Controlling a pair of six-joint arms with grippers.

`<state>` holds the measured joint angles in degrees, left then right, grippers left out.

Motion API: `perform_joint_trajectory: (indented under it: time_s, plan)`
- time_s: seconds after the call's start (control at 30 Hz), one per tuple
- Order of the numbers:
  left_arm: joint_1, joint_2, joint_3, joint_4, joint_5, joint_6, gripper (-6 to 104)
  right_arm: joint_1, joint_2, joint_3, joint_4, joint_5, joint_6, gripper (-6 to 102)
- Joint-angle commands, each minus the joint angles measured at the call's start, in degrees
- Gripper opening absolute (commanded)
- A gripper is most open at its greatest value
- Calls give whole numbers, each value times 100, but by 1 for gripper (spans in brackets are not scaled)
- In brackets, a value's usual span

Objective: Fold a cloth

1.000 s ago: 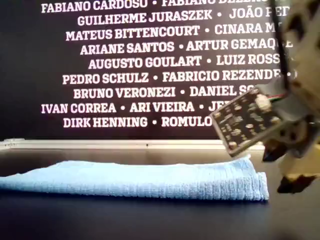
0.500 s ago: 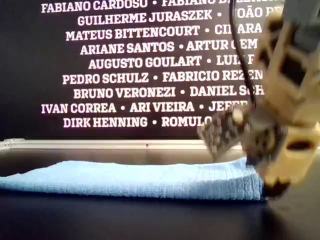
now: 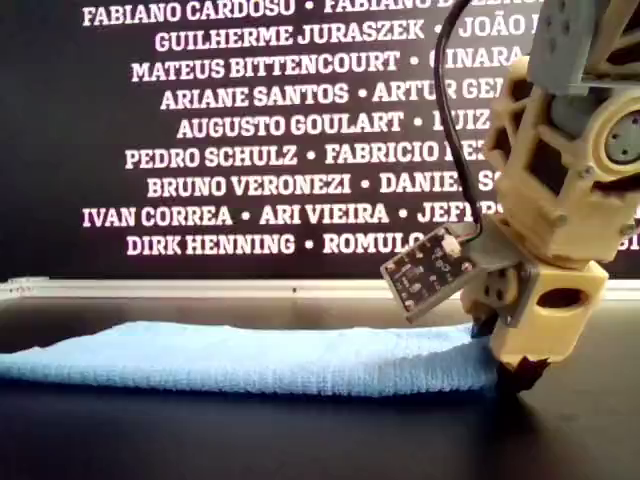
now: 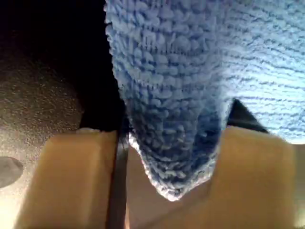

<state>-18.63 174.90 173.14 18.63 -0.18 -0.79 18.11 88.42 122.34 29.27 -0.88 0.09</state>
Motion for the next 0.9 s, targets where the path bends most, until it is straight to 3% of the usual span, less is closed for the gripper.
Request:
perform_joint_trajectory:
  time_s: [0.0, 0.17, 0.27, 0.63, 0.87]
  plan:
    - [-123, 0, -70, -88, -18, 9, 66, 26, 88, -158, -149, -9, 26, 46]
    - [-123, -9, -70, -88, 18, -18, 66, 26, 387, -132, -149, -9, 26, 11]
    - [-132, 0, -70, -88, 35, -35, 66, 26, 387, -141, -158, -9, 26, -3]
    - [-123, 114, -70, -88, 35, -26, 66, 26, 308, -439, -202, 18, 26, -1]
    - [-79, 114, -70, -88, 35, 26, 66, 431, -246, -2663, -220, 0, 26, -1]
